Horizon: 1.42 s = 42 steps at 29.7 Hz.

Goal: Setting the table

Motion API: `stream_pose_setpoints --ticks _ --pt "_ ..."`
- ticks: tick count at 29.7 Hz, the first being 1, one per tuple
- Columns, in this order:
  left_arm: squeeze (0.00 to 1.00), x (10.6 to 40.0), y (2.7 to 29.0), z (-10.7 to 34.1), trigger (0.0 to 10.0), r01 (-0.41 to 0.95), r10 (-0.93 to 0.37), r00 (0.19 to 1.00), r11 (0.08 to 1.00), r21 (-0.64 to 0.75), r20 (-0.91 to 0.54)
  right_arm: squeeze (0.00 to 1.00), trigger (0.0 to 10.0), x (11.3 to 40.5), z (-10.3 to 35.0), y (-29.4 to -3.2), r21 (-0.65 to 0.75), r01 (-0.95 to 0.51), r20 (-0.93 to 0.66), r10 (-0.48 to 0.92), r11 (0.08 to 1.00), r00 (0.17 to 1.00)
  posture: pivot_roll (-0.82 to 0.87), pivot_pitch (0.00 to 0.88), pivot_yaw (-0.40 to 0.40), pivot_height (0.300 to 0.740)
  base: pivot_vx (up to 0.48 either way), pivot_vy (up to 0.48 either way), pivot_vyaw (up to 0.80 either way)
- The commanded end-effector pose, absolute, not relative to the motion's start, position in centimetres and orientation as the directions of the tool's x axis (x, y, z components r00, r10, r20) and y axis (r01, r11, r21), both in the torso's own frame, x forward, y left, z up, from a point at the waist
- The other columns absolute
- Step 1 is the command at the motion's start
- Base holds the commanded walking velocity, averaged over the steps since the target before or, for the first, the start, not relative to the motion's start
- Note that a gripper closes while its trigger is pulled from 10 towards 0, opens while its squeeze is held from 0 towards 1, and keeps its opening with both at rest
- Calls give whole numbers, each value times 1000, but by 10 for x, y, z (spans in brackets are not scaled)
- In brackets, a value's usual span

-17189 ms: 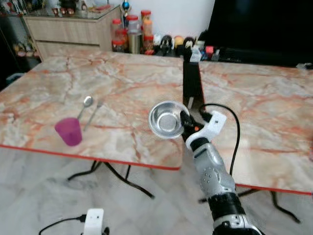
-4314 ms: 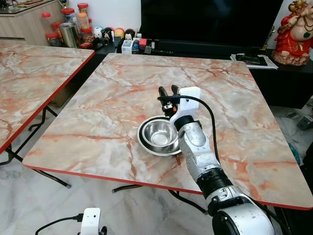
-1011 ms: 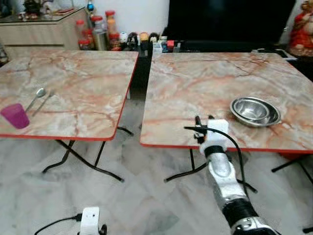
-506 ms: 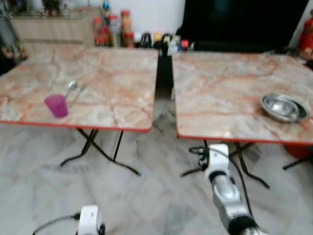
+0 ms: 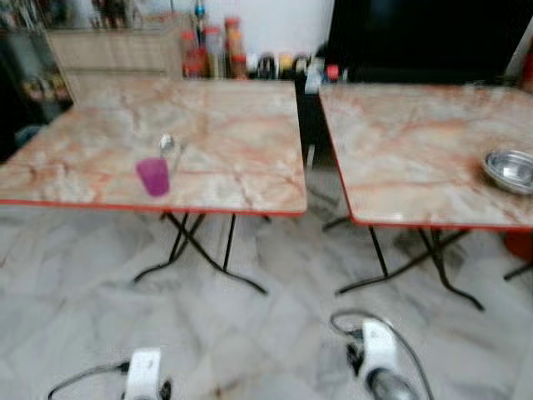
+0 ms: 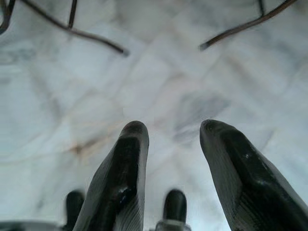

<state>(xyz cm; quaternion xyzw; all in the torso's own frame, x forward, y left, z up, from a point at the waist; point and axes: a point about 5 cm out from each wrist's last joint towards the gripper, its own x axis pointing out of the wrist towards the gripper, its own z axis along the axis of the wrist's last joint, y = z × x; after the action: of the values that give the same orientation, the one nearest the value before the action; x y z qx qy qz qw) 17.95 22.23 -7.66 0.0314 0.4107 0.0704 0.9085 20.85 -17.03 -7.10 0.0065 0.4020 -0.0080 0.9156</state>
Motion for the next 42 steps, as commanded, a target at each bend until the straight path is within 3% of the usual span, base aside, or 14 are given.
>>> stream_pose_setpoints --ticks 1,42 --pt "0 186 215 -75 10000 -87 132 666 991 99 -734 0 10000 199 -75 -187 -20 65 -762 -57 998 645 -23 0 10 740 0 360 0" --pt "0 191 223 -71 10000 -59 132 674 990 126 -727 0 10000 197 -77 -181 -2 80 -772 -52 997 634 -26 0 37 740 0 348 0"
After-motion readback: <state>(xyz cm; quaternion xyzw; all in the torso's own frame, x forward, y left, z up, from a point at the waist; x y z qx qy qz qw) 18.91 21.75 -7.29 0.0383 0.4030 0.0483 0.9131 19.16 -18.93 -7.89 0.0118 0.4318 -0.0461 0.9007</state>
